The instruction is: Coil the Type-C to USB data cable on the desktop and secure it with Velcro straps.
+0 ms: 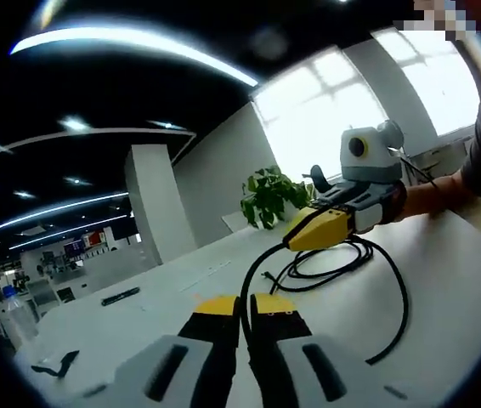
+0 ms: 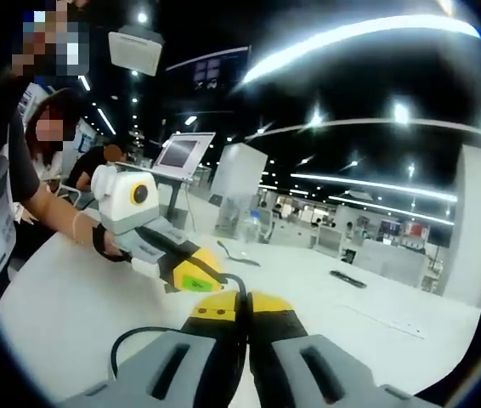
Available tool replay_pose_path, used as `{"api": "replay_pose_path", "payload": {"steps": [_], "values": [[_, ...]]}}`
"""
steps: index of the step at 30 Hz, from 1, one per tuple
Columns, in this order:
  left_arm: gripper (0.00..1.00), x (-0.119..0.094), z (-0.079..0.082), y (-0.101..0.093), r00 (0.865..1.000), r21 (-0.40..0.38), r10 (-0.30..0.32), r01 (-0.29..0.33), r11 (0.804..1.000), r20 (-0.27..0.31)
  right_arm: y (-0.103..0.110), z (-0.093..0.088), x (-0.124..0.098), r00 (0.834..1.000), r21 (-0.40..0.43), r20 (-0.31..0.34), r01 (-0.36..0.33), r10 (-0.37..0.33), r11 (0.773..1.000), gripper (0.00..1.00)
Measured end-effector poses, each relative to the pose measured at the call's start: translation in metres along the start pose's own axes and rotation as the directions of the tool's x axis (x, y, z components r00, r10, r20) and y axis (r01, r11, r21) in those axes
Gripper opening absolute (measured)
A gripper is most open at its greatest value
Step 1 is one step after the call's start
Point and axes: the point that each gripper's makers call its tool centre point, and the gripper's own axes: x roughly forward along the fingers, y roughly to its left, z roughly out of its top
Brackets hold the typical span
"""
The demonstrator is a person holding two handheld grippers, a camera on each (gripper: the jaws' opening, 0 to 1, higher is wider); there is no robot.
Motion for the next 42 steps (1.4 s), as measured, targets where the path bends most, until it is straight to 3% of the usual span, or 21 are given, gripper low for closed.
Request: {"api": "replay_pose_path", "payload": {"steps": [10, 11, 14, 17, 22, 28, 30, 32, 35, 42], "values": [[0.04, -0.001, 0.005, 0.006, 0.999, 0.038, 0.043, -0.043, 0.998, -0.002, 0.000, 0.008, 0.000, 0.999, -0.044, 0.045, 0.011, -0.009, 0.999, 0.04], [0.04, -0.002, 0.004, 0.008, 0.999, 0.042, 0.052, -0.052, 0.998, -0.004, -0.003, 0.013, -0.001, 0.998, -0.023, 0.069, 0.015, -0.013, 1.000, 0.06], [0.04, -0.003, 0.005, 0.011, 0.998, 0.043, 0.065, -0.065, 0.997, -0.004, -0.018, 0.033, -0.010, 0.984, 0.143, 0.167, 0.030, -0.054, 0.989, 0.14], [0.04, -0.004, 0.007, 0.013, 0.997, 0.027, 0.071, -0.071, 0.997, 0.004, -0.051, 0.038, -0.022, 0.973, 0.212, 0.179, 0.107, -0.146, 0.971, 0.14], [0.04, -0.006, 0.012, 0.015, 0.997, 0.046, 0.081, -0.082, 0.996, 0.020, -0.085, 0.016, -0.030, 0.972, 0.159, 0.081, 0.203, -0.218, 0.966, 0.15], [0.04, -0.009, 0.020, 0.021, 0.994, 0.042, 0.098, -0.100, 0.994, 0.044, -0.101, -0.031, -0.032, 0.973, 0.044, -0.097, 0.214, -0.209, 0.976, 0.18], [0.04, -0.010, 0.021, 0.022, 0.993, 0.039, 0.103, -0.105, 0.994, 0.049, -0.096, -0.048, -0.031, 0.976, 0.020, -0.147, 0.167, -0.162, 0.986, 0.18], [0.04, -0.010, 0.022, 0.022, 0.993, 0.028, 0.103, -0.105, 0.994, 0.053, -0.098, -0.070, -0.032, 0.966, 0.008, -0.212, 0.155, -0.150, 0.988, 0.18], [0.04, -0.009, 0.022, 0.022, 0.994, 0.006, 0.099, -0.099, 0.995, 0.056, -0.098, -0.090, -0.031, 0.957, -0.013, -0.257, 0.138, -0.136, 0.990, 0.18], [0.04, -0.009, 0.029, 0.021, 0.992, -0.006, 0.094, -0.093, 0.996, 0.088, -0.089, -0.102, -0.022, 0.952, -0.026, -0.293, 0.083, -0.087, 0.996, 0.17]]}}
